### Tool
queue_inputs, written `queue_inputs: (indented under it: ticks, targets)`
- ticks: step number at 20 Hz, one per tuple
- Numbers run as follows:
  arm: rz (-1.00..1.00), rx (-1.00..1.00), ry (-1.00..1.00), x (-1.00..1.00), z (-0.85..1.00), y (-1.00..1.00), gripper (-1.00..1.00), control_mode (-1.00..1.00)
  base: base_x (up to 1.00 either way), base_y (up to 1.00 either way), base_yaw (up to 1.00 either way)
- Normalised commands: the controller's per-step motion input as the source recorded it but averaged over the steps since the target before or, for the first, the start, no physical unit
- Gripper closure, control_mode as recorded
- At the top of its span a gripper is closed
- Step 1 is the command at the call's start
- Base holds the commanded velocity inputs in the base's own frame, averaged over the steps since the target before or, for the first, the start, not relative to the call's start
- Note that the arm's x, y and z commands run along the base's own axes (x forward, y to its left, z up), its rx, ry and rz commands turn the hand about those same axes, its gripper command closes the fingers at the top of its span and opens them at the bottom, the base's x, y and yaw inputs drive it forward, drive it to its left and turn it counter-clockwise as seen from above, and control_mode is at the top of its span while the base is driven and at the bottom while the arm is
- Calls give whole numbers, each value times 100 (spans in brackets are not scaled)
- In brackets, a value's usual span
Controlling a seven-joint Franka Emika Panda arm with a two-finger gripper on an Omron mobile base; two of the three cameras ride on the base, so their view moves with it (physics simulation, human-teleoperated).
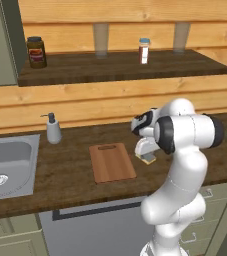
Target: Pick up the sponge from the counter and clean the cutting board by briefly scrubbing or pressing down on the cutting board. Once finished, release the sponge.
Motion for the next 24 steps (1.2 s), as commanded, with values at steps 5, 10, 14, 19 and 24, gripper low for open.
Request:
queue_inputs:
  ticks: [5, 10, 14, 19, 24]
  targets:
    - [3, 6, -16, -7, 21, 8, 100, -100, 0, 0, 0]
    - [1, 0, -4, -21, 47, 63, 100, -100, 0, 0, 0]
    - [5, -10, 14, -34, 5, 100, 100, -100, 0, 0, 0]
    - [1, -2, 2, -33, 2, 56, 100, -100, 0, 0, 0]
    - [-4, 0, 5, -28, -7, 15, 100, -100, 0, 0, 0]
